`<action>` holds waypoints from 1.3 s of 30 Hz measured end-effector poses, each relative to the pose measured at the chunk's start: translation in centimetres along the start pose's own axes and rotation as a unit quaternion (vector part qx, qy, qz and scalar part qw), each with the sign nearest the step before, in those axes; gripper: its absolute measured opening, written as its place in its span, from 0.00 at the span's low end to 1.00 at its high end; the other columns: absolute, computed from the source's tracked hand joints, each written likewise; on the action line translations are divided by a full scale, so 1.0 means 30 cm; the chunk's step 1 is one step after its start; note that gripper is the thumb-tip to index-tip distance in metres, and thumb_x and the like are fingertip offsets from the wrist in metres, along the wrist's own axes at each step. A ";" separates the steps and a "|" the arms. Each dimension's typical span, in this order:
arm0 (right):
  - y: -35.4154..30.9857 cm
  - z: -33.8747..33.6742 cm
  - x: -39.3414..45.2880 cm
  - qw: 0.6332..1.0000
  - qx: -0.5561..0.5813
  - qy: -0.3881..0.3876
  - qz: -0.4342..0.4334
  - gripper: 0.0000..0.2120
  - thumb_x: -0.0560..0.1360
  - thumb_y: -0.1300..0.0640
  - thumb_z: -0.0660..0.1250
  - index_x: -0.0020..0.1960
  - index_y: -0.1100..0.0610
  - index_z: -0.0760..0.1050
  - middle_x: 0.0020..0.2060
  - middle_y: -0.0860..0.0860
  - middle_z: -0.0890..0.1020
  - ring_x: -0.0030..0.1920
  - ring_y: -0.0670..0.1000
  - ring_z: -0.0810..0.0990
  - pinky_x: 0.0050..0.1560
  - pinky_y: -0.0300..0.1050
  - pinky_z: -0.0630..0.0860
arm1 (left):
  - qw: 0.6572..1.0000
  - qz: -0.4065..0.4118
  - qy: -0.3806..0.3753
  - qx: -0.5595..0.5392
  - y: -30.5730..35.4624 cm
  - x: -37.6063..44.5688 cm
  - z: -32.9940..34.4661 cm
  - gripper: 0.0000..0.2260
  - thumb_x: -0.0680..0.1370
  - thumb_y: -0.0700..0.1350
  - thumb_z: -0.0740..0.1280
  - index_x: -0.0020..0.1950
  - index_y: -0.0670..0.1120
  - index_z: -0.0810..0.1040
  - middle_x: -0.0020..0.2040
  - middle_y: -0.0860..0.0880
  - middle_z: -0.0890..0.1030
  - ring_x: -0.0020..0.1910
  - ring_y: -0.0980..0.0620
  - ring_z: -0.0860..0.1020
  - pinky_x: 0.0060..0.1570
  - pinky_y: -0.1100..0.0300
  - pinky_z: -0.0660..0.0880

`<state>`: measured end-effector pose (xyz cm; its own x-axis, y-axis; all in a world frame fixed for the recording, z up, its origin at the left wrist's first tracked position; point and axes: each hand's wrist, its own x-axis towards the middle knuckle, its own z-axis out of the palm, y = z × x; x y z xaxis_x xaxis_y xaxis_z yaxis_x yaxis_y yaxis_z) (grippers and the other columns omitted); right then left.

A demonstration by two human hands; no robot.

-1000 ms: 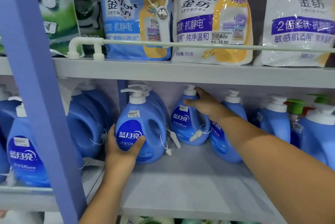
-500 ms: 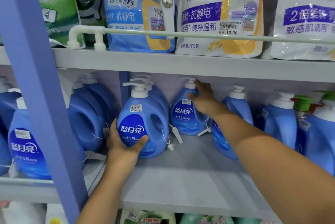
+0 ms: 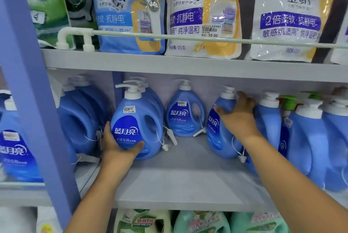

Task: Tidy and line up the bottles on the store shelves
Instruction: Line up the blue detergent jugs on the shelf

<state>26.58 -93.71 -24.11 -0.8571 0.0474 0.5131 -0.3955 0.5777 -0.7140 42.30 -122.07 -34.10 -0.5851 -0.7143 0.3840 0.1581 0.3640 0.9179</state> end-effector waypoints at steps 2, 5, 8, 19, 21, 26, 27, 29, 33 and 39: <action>0.003 0.006 0.005 0.998 0.038 -0.038 0.032 0.25 0.73 0.46 0.76 0.62 0.57 0.71 0.52 0.51 0.78 0.55 0.57 0.79 0.50 0.44 0.71 | 1.000 0.001 0.003 -0.003 0.008 -0.004 -0.001 0.50 0.65 0.45 0.84 0.79 0.56 0.58 0.72 0.53 0.68 0.68 0.50 0.72 0.69 0.46 0.72; 0.002 -0.011 0.005 0.996 0.069 -0.063 0.012 0.18 0.72 0.48 0.77 0.56 0.52 0.74 0.42 0.42 0.80 0.45 0.48 0.81 0.39 0.37 0.71 | 1.000 -0.002 -0.003 -0.018 0.010 -0.012 -0.009 0.50 0.66 0.48 0.83 0.80 0.57 0.56 0.74 0.54 0.67 0.70 0.51 0.70 0.69 0.50 0.71; 0.000 -0.037 -0.001 0.977 0.137 -0.161 0.014 0.18 0.70 0.49 0.80 0.56 0.49 0.77 0.45 0.41 0.85 0.45 0.42 0.83 0.40 0.35 0.77 | 0.999 -0.006 -0.004 -0.032 0.006 -0.008 -0.011 0.47 0.67 0.49 0.83 0.78 0.58 0.59 0.72 0.53 0.70 0.68 0.50 0.73 0.67 0.47 0.73; -0.136 0.068 0.033 0.955 -0.050 -0.265 -0.124 0.27 0.75 0.45 0.74 0.70 0.47 0.70 0.62 0.49 0.75 0.61 0.52 0.78 0.59 0.49 0.78 | 0.998 -0.014 -0.001 -0.054 0.006 -0.011 -0.013 0.43 0.68 0.46 0.82 0.76 0.59 0.62 0.69 0.54 0.71 0.66 0.51 0.75 0.64 0.49 0.76; -0.135 0.104 0.039 0.960 -0.066 -0.240 -0.125 0.28 0.78 0.47 0.71 0.75 0.50 0.66 0.66 0.51 0.74 0.64 0.55 0.76 0.58 0.47 0.76 | 0.998 -0.022 -0.001 -0.055 0.003 -0.008 -0.014 0.43 0.68 0.46 0.82 0.75 0.60 0.62 0.69 0.54 0.72 0.65 0.52 0.76 0.64 0.47 0.77; -0.133 0.189 0.039 0.967 -0.003 -0.220 -0.131 0.26 0.81 0.53 0.68 0.76 0.52 0.64 0.71 0.51 0.71 0.65 0.53 0.75 0.57 0.42 0.72 | 0.999 -0.021 0.004 -0.049 0.011 -0.013 -0.014 0.42 0.68 0.46 0.82 0.74 0.60 0.63 0.68 0.54 0.73 0.64 0.51 0.76 0.63 0.46 0.77; -0.132 0.203 0.033 0.968 0.008 -0.216 -0.128 0.25 0.81 0.54 0.68 0.75 0.52 0.64 0.70 0.51 0.71 0.64 0.52 0.74 0.56 0.42 0.71 | 0.999 -0.023 0.004 -0.047 0.013 -0.014 -0.014 0.42 0.68 0.45 0.82 0.75 0.60 0.63 0.68 0.54 0.73 0.64 0.51 0.76 0.63 0.47 0.77; -0.117 0.231 0.019 0.970 0.033 -0.205 -0.123 0.24 0.81 0.55 0.67 0.75 0.53 0.64 0.69 0.52 0.70 0.65 0.53 0.74 0.60 0.45 0.73 | 0.999 -0.025 0.000 -0.045 0.015 -0.016 -0.015 0.41 0.69 0.44 0.82 0.74 0.60 0.63 0.68 0.54 0.74 0.64 0.51 0.76 0.63 0.49 0.77; -0.103 0.240 0.002 0.974 0.034 -0.189 -0.123 0.26 0.81 0.56 0.67 0.76 0.53 0.63 0.69 0.53 0.70 0.69 0.55 0.71 0.69 0.54 0.72 | 0.999 -0.017 -0.002 -0.045 0.026 -0.020 -0.011 0.41 0.69 0.44 0.82 0.74 0.58 0.63 0.67 0.53 0.75 0.63 0.50 0.76 0.60 0.52 0.76; -0.134 0.086 -0.091 0.980 -0.023 -0.133 -0.147 0.23 0.79 0.55 0.64 0.72 0.60 0.70 0.69 0.58 0.73 0.71 0.59 0.69 0.72 0.54 0.67 | 0.994 0.037 0.063 0.076 0.110 -0.073 -0.006 0.42 0.68 0.46 0.81 0.77 0.49 0.63 0.74 0.46 0.68 0.72 0.44 0.69 0.72 0.51 0.67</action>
<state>29.67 -98.26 -23.86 -0.7664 -0.3378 0.5463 -0.6285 0.5702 -0.5291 44.25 -119.41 -31.89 -0.4703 -0.7485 0.4676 0.0695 0.4968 0.8651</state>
